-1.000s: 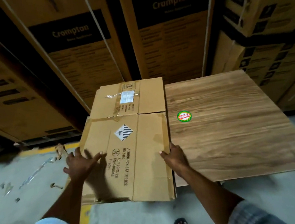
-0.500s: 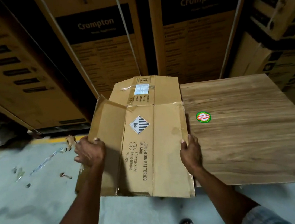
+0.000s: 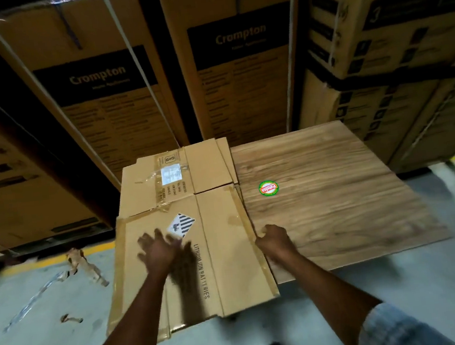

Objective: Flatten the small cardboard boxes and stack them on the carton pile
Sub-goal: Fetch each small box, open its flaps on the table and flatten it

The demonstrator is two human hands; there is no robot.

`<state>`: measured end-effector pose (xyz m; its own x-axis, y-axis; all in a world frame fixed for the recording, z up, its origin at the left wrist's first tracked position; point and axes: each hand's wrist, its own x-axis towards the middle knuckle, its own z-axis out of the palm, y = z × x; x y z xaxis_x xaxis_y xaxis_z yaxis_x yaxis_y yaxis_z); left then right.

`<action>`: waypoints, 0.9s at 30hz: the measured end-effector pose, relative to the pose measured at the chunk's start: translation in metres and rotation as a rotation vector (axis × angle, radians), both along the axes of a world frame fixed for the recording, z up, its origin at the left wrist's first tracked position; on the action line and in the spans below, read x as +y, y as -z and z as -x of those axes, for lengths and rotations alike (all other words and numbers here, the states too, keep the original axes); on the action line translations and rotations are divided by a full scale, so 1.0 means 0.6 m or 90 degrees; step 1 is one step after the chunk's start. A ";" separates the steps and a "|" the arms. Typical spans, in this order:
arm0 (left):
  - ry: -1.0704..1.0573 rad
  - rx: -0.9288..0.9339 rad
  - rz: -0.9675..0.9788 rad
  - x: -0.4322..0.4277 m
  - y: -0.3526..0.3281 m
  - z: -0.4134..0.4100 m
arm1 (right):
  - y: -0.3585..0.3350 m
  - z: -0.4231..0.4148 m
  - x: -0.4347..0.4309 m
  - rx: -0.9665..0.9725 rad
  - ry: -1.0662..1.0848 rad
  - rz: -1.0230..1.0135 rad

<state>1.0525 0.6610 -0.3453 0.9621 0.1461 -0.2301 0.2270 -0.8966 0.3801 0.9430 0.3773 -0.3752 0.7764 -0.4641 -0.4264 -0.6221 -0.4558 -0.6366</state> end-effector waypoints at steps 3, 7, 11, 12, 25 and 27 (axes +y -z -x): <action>0.212 -0.034 0.111 -0.169 -0.061 -0.004 | -0.047 0.046 -0.043 -0.126 0.079 0.007; 0.395 -0.069 0.208 -0.420 -0.130 0.049 | -0.116 0.138 -0.159 -0.256 0.206 0.099; 0.576 -0.072 0.290 -0.629 -0.168 0.161 | -0.185 0.256 -0.279 -0.289 0.375 0.206; 0.621 -0.060 0.310 -0.676 -0.173 0.195 | -0.201 0.293 -0.307 -0.288 0.423 0.234; 1.241 0.221 0.489 -0.978 -0.250 0.848 | -0.311 0.949 -0.368 -0.173 1.070 0.456; 1.305 0.255 0.494 -0.989 -0.254 0.960 | -0.306 1.043 -0.348 -0.140 1.137 0.468</action>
